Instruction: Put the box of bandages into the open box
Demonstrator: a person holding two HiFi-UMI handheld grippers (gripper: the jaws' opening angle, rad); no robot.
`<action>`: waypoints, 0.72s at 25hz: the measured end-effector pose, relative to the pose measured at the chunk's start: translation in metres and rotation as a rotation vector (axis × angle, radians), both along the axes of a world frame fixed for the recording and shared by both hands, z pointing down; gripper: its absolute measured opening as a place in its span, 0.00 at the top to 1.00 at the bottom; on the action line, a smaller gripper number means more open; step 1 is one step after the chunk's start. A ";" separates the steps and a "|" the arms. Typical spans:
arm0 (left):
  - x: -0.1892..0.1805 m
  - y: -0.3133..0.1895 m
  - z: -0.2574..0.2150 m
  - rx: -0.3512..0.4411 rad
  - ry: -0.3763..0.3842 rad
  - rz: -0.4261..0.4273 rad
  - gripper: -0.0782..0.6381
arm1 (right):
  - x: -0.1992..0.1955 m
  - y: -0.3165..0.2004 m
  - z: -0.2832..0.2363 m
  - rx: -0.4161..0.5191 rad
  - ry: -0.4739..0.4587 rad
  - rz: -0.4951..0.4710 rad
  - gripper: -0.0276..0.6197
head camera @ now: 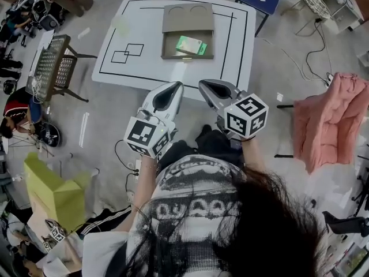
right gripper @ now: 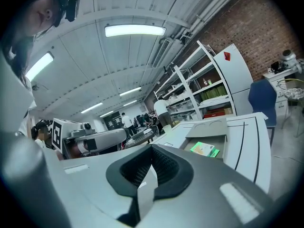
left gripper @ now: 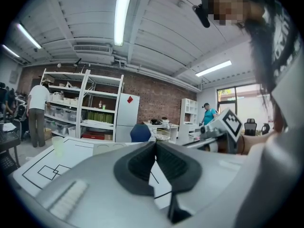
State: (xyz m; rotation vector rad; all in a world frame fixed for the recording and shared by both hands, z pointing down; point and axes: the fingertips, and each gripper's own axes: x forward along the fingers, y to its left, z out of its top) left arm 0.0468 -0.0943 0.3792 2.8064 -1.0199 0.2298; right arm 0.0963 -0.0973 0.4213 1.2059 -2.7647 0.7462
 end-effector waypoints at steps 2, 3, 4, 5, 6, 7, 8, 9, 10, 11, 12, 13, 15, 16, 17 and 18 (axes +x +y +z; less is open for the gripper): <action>-0.006 0.004 0.000 -0.004 0.004 0.008 0.89 | -0.006 0.003 -0.002 0.008 0.007 0.007 0.96; -0.011 0.006 0.001 -0.007 0.005 0.011 0.89 | -0.010 0.005 -0.004 0.012 0.010 0.010 0.96; -0.016 0.008 0.001 -0.010 0.006 0.014 0.89 | -0.015 0.008 -0.004 0.015 0.012 0.013 0.96; -0.021 0.011 0.002 -0.012 0.008 0.017 0.89 | -0.021 0.011 -0.005 0.018 0.015 0.016 0.96; -0.028 0.014 0.003 -0.015 0.010 0.019 0.89 | -0.027 0.015 -0.005 0.019 0.018 0.019 0.96; -0.034 0.017 0.004 -0.017 0.012 0.021 0.89 | -0.033 0.019 -0.005 0.020 0.022 0.021 0.96; -0.040 0.021 0.004 -0.019 0.015 0.024 0.89 | -0.040 0.023 -0.004 0.020 0.028 0.024 0.96; -0.047 0.025 0.004 -0.020 0.018 0.028 0.89 | -0.046 0.028 -0.004 0.022 0.034 0.026 0.96; -0.053 0.029 0.005 -0.021 0.021 0.033 0.89 | -0.053 0.032 -0.004 0.025 0.040 0.029 0.96; -0.058 0.033 0.004 -0.021 0.024 0.038 0.89 | -0.059 0.036 -0.004 0.028 0.045 0.032 0.96; -0.064 0.037 0.004 -0.021 0.026 0.045 0.89 | -0.066 0.040 -0.005 0.032 0.049 0.037 0.96; -0.069 0.040 0.004 -0.021 0.028 0.051 0.89 | -0.072 0.044 -0.005 0.035 0.054 0.041 0.96; -0.080 0.048 0.003 -0.019 0.034 0.064 0.89 | -0.083 0.052 -0.007 0.044 0.065 0.051 0.96; -0.085 0.052 0.003 -0.018 0.036 0.070 0.89 | -0.089 0.057 -0.007 0.048 0.071 0.056 0.96; -0.090 0.056 0.003 -0.018 0.039 0.076 0.89 | -0.094 0.061 -0.007 0.051 0.077 0.059 0.96; -0.094 0.060 0.003 -0.017 0.041 0.082 0.89 | -0.099 0.065 -0.007 0.053 0.083 0.062 0.96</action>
